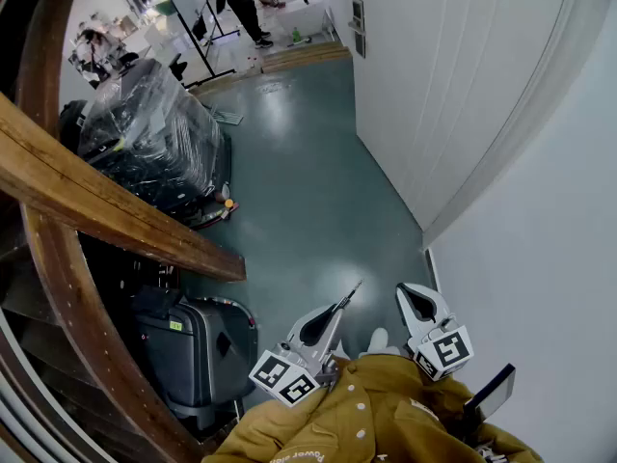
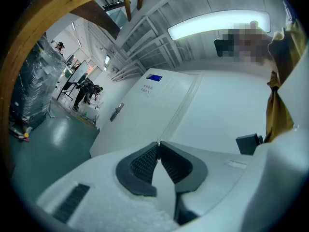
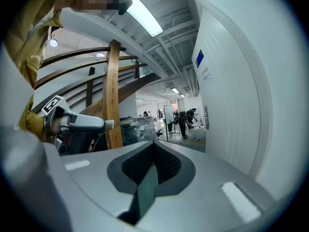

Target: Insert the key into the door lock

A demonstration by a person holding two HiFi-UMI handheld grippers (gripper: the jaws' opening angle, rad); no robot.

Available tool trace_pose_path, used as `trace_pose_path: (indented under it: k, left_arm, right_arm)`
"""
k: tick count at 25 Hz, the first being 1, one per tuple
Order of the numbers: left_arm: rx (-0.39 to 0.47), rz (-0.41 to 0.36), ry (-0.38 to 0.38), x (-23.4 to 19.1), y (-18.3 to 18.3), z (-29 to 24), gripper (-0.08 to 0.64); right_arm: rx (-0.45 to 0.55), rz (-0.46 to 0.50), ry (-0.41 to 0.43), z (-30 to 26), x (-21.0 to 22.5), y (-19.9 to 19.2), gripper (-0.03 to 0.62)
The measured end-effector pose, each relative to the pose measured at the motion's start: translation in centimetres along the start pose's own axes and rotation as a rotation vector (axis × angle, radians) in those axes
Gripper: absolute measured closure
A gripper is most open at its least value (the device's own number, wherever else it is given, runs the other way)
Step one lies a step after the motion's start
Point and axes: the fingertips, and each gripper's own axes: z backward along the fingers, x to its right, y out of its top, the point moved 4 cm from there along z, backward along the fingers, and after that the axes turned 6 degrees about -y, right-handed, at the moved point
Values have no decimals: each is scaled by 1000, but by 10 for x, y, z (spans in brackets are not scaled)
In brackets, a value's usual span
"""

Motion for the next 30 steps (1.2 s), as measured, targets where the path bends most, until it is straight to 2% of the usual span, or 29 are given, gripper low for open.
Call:
trace_pose_path:
  k: [12, 18, 26, 30]
  left_arm:
    - [-24, 16, -26, 3, -2, -4, 535]
    - [-32, 22, -34, -4, 2, 3, 535]
    - [-27, 35, -23, -43, 21, 30, 535]
    - [-23, 70, -30, -66, 27, 36, 535]
  right_arm:
    - [-7, 1, -43, 8, 3, -1, 586]
    - [23, -49, -51, 5, -2, 0, 584]
    - [37, -52, -83, -27, -24, -3, 584]
    - [20, -56, -120, -41, -29, -10, 584]
